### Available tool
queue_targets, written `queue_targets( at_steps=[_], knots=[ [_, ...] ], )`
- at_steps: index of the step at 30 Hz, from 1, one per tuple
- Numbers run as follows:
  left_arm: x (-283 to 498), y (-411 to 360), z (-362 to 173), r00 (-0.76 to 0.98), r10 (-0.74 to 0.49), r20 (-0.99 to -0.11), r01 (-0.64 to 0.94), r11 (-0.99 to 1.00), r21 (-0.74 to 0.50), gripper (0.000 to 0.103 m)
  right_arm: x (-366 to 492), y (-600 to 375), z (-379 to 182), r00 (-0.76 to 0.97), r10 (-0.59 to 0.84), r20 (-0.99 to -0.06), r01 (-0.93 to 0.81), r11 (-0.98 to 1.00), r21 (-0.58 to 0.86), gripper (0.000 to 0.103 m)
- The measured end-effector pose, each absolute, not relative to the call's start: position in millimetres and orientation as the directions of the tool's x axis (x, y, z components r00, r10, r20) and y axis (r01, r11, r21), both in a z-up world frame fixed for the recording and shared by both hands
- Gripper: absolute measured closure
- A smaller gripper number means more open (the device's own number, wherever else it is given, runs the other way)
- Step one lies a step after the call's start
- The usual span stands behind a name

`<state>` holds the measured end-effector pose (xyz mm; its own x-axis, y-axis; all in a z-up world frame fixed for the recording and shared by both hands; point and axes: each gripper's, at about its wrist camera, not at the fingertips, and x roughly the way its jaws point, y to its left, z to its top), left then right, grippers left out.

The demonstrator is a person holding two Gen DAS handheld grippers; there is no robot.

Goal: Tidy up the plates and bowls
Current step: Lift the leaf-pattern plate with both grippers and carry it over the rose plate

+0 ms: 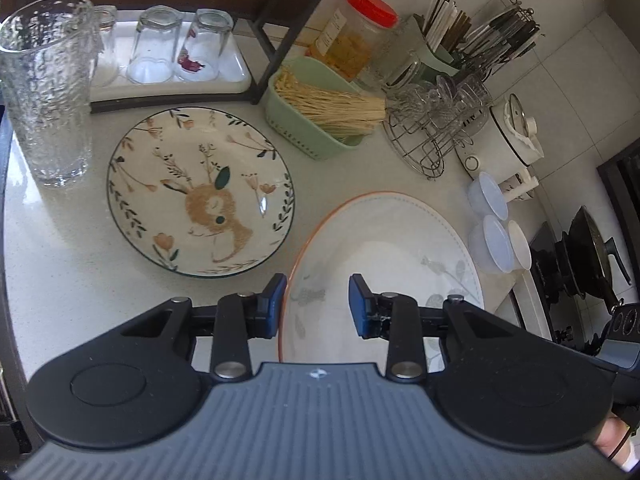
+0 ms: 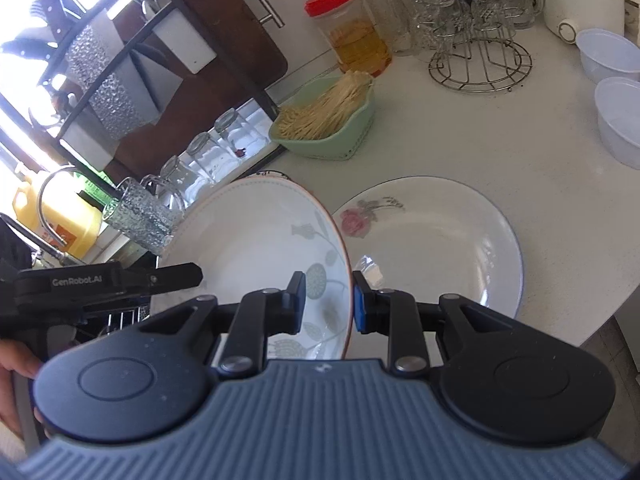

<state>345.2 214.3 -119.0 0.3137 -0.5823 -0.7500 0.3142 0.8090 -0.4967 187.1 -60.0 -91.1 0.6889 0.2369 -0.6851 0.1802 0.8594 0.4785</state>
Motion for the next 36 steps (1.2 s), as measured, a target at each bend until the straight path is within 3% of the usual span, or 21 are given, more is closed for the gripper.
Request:
queue_targets(
  at_steps=[16,36],
  knots=[
    [371.4,123.4,-143.0,0.232,-0.554,-0.8,0.343,0.816,-0.466,0.066,188.8,-131.2,-124.5,0.674,0.238,-0.7,0.23,0.832,0.505,0.076],
    [393.2,82.6,-182.0,0.187,-0.447,-0.875,0.394,0.85,-0.35,0.066,198.2,-141.8,-155.2,0.64,0.232,-0.733,0.252,0.837,0.486,0.076]
  ],
)
